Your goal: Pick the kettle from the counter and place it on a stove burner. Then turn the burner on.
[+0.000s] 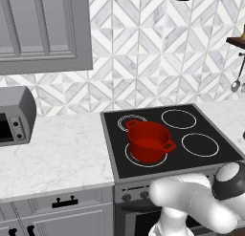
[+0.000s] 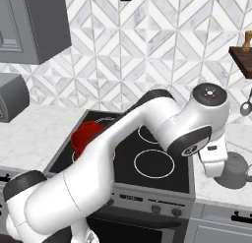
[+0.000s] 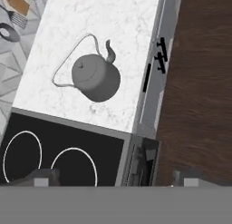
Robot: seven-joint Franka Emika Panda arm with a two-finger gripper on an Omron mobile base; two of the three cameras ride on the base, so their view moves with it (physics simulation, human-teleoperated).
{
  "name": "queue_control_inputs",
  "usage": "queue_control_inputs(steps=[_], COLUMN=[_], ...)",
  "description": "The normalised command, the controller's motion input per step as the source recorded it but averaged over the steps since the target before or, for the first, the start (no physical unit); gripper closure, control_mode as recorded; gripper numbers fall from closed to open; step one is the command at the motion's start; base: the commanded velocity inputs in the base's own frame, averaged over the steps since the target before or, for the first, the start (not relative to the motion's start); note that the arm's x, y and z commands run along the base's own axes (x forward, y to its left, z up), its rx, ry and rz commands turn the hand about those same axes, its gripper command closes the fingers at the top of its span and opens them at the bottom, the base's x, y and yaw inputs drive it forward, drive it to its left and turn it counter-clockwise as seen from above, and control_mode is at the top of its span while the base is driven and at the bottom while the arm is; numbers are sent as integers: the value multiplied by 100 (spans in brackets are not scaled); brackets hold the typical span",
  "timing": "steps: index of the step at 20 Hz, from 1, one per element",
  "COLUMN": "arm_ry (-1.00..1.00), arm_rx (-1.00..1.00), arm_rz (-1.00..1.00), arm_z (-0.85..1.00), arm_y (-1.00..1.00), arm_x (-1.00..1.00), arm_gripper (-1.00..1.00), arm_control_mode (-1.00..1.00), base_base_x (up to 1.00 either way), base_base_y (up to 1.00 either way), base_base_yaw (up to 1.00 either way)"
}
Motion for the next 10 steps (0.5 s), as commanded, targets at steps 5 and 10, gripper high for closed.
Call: queue_control_inputs(steps=[5,10], arm_ry=[12,7], arm_rx=[-1,-5], arm_rz=[-2,-4], arm_z=[-24,-65], arm_y=[-2,0], arm_x=[22,54], arm_gripper=[-100,-100], arm_control_mode=[-100,-100], base_base_x=[0,0], base_base_y=[0,0], base_base_yaw=[0,0])
